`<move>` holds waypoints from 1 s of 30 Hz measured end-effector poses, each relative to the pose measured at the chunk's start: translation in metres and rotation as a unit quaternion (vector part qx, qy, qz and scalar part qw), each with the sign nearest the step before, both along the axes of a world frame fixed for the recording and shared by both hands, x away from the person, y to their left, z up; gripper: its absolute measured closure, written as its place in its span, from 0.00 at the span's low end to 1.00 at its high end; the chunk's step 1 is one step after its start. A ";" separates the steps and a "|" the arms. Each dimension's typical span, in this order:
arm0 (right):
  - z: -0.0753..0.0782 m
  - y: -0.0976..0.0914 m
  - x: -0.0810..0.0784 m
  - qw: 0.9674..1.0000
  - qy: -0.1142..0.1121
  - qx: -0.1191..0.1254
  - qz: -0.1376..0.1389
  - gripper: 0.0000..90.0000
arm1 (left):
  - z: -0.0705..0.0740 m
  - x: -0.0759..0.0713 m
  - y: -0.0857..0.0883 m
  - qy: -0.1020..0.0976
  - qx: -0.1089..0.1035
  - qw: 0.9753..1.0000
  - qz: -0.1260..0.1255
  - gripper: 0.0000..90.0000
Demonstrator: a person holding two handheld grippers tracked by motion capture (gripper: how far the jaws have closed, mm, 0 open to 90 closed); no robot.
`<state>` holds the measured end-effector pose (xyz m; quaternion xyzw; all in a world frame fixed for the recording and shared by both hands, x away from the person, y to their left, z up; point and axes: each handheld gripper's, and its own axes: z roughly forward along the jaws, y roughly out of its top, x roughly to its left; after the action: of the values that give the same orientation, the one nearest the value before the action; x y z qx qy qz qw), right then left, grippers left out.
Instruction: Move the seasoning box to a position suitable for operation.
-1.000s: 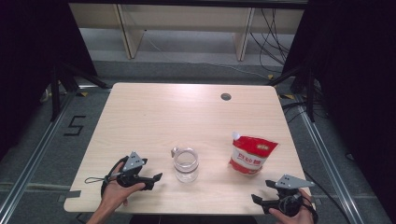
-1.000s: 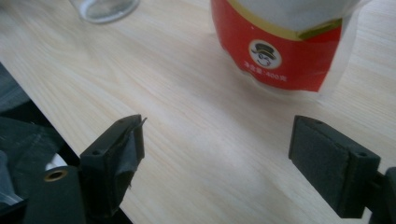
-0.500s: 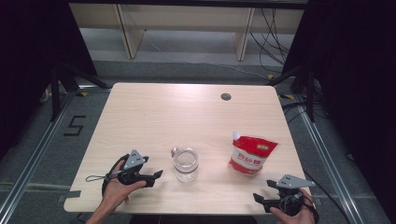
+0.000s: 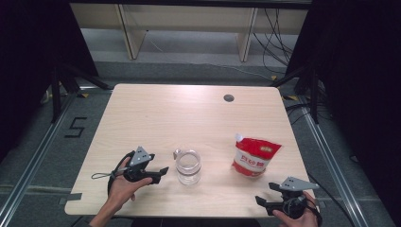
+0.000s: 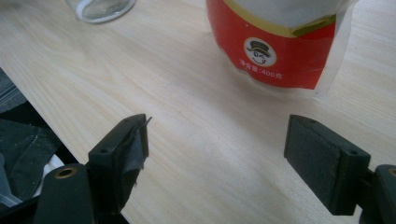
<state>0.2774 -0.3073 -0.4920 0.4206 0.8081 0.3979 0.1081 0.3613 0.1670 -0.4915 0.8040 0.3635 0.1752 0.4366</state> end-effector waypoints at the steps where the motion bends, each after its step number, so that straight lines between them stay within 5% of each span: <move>1: 0.000 -0.001 0.001 1.000 -0.005 -0.002 0.001 0.25 | 0.001 0.002 -0.001 -0.001 -0.004 1.000 -0.001 0.30; 8: 0.000 -0.003 0.002 1.000 -0.019 -0.008 0.005 0.25 | 0.003 0.011 -0.010 -0.008 -0.025 1.000 -0.009 0.45; 12: 0.000 -0.002 0.002 1.000 -0.014 -0.003 0.005 0.25 | 0.004 0.017 -0.015 -0.022 0.001 0.999 -0.032 0.53; 19: 0.000 -0.003 0.002 1.000 -0.014 -0.005 0.004 0.25 | 0.000 0.027 -0.028 -0.028 -0.014 0.999 -0.043 0.65; 23: 0.000 -0.003 0.002 1.000 -0.017 -0.003 0.005 0.26 | 0.003 0.031 -0.032 -0.042 0.011 0.997 -0.060 0.72; 28: -0.001 -0.002 0.001 1.000 -0.004 0.006 0.000 0.26 | 0.001 0.033 -0.037 -0.035 0.007 0.998 -0.058 0.87; 30: -0.001 -0.002 0.001 1.000 -0.004 0.004 0.001 0.26 | 0.002 0.033 -0.038 -0.045 0.022 0.997 -0.066 0.94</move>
<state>0.2784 -0.3089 -0.4930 0.4184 0.8066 0.4031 0.1090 0.3939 0.1288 -0.4898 0.8270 0.2854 0.1901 0.4456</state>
